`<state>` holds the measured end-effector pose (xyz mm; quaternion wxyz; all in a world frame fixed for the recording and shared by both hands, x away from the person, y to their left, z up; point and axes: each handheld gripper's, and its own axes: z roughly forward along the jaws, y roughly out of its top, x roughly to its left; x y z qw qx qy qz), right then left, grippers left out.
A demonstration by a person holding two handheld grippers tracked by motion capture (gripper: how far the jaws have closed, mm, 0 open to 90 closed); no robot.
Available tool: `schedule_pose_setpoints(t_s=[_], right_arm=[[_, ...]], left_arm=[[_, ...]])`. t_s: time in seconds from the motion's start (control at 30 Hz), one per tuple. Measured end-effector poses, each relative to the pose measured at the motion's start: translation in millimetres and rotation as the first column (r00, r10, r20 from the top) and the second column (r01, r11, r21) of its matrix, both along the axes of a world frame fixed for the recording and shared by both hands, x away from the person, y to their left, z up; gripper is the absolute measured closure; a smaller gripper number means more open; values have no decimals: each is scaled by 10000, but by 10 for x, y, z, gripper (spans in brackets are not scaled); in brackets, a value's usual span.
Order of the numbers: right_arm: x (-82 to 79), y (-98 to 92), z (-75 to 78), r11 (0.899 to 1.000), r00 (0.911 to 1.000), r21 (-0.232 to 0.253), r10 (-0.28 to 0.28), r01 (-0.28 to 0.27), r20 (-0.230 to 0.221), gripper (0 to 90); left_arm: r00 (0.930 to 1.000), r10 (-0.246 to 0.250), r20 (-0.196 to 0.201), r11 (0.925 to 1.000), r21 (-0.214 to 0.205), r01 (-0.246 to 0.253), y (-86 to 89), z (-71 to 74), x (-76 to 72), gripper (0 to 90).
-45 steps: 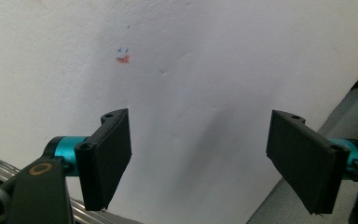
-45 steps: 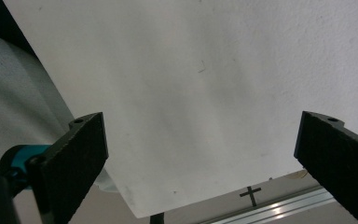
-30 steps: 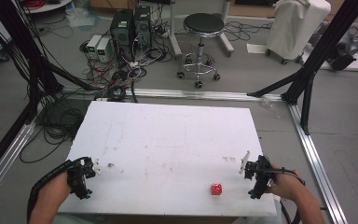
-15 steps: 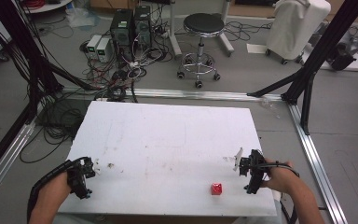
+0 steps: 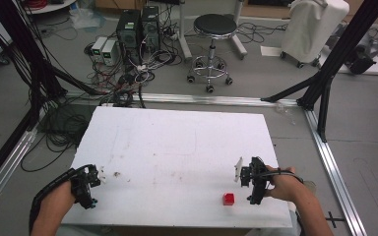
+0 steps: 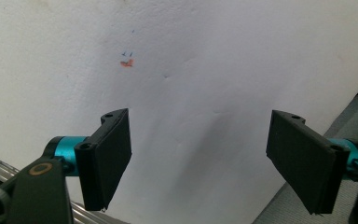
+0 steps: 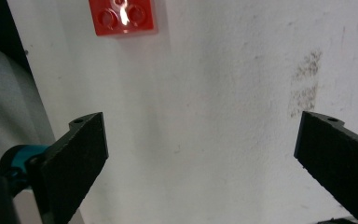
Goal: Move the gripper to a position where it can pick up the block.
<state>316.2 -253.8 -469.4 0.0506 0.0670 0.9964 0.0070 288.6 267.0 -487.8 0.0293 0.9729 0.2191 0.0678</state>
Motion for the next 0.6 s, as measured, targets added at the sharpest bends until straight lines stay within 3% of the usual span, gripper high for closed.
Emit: schedule_pose_setpoints(t_s=[0.6], right_arm=[[-89,356,-160,9944,9935,70,1054,-1051,-441,18]], left_arm=[[10000,52,-26,10000,-47,-52,-1,-15,2,223]])
